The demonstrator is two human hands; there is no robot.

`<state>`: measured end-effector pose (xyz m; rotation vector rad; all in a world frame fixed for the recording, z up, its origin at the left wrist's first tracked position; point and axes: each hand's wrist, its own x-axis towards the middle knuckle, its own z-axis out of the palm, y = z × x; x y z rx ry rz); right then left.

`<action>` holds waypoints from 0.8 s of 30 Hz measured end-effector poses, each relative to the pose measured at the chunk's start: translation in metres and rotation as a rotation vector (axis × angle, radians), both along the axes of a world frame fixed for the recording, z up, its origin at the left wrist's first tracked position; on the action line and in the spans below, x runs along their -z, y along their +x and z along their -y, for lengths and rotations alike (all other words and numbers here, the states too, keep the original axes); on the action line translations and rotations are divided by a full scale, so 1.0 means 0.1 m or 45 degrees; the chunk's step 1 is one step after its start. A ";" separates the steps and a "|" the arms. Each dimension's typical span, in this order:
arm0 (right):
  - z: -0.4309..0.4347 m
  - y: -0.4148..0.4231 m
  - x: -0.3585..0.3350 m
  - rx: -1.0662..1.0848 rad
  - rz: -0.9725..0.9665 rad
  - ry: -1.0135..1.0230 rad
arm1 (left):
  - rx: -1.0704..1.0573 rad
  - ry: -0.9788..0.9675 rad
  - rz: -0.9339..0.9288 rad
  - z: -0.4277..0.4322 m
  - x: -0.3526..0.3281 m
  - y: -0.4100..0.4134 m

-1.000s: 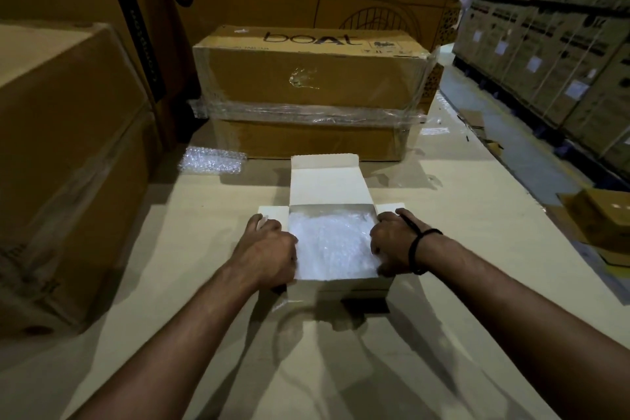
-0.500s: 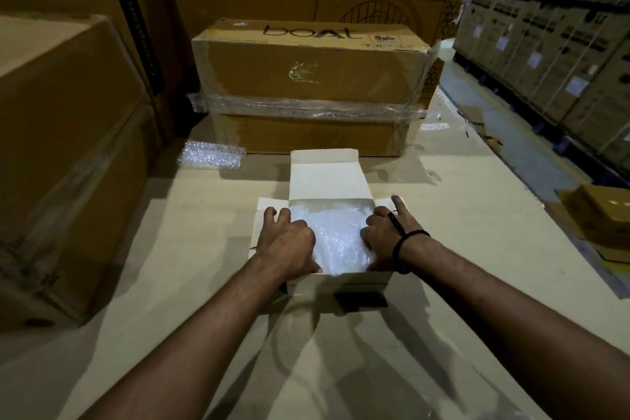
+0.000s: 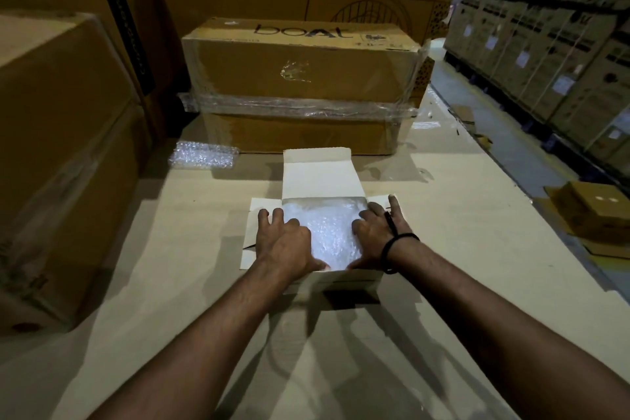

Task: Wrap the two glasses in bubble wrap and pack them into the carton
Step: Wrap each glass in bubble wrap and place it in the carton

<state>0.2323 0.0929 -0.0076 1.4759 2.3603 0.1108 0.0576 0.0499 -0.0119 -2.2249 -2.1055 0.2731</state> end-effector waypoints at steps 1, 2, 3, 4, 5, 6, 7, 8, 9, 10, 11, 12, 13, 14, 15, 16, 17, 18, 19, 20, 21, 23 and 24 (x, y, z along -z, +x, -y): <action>0.01 -0.01 -0.01 0.007 0.008 -0.012 | 0.002 0.003 0.000 0.00 -0.01 0.01; 0.01 -0.01 -0.02 0.009 0.006 -0.028 | 0.012 0.024 0.010 0.01 -0.02 0.01; 0.01 0.01 -0.07 0.011 -0.009 -0.048 | 0.035 0.067 0.040 0.03 -0.04 0.00; 0.02 0.04 -0.13 0.009 -0.035 -0.067 | 0.078 0.126 0.107 0.05 -0.04 -0.02; 0.03 0.09 -0.18 -0.003 -0.066 -0.079 | 0.156 0.185 0.218 0.08 -0.02 -0.04; 0.03 0.15 -0.24 -0.031 -0.085 -0.083 | 0.274 0.228 0.362 0.12 0.00 -0.07; 0.03 0.20 -0.27 -0.071 -0.082 -0.079 | 0.410 0.244 0.499 0.15 0.04 -0.10; 0.03 0.25 -0.29 -0.116 -0.060 -0.079 | 0.522 0.232 0.581 0.18 0.08 -0.12; 0.03 0.28 -0.28 -0.151 -0.022 -0.094 | 0.574 0.182 0.599 0.21 0.12 -0.12; 0.03 0.29 -0.26 -0.167 0.019 -0.125 | 0.577 0.105 0.576 0.23 0.14 -0.12; 0.02 0.28 -0.23 -0.171 0.056 -0.162 | 0.554 0.037 0.543 0.23 0.17 -0.10; -0.01 0.27 -0.19 -0.163 0.099 -0.195 | 0.522 -0.014 0.516 0.23 0.18 -0.09; -0.05 0.26 -0.14 -0.153 0.164 -0.225 | 0.490 -0.035 0.502 0.23 0.18 -0.06; -0.10 0.24 -0.09 -0.168 0.226 -0.244 | 0.466 -0.029 0.495 0.22 0.17 -0.04; -0.13 0.23 -0.05 -0.197 0.289 -0.257 | 0.451 -0.024 0.497 0.22 0.16 -0.03; -0.16 0.22 -0.03 -0.226 0.350 -0.277 | 0.439 -0.034 0.506 0.22 0.14 -0.02; -0.18 0.20 -0.04 -0.234 0.382 -0.311 | 0.422 -0.064 0.527 0.22 0.11 -0.01; -0.19 0.18 -0.09 -0.225 0.394 -0.344 | 0.406 -0.089 0.559 0.22 0.07 -0.02; -0.19 0.16 -0.16 -0.208 0.340 -0.356 | 0.393 -0.089 0.612 0.21 0.04 -0.03; -0.19 0.13 -0.24 -0.202 0.232 -0.329 | 0.394 -0.040 0.680 0.21 0.01 -0.04; -0.21 0.12 -0.31 -0.168 0.065 -0.261 | 0.408 0.032 0.746 0.21 -0.01 -0.05; -0.29 0.09 -0.40 -0.031 -0.256 -0.154 | 0.438 0.055 0.817 0.24 -0.01 -0.06; -0.34 0.07 -0.40 -0.007 -0.345 -0.138 | 0.454 0.004 0.808 0.26 0.01 -0.06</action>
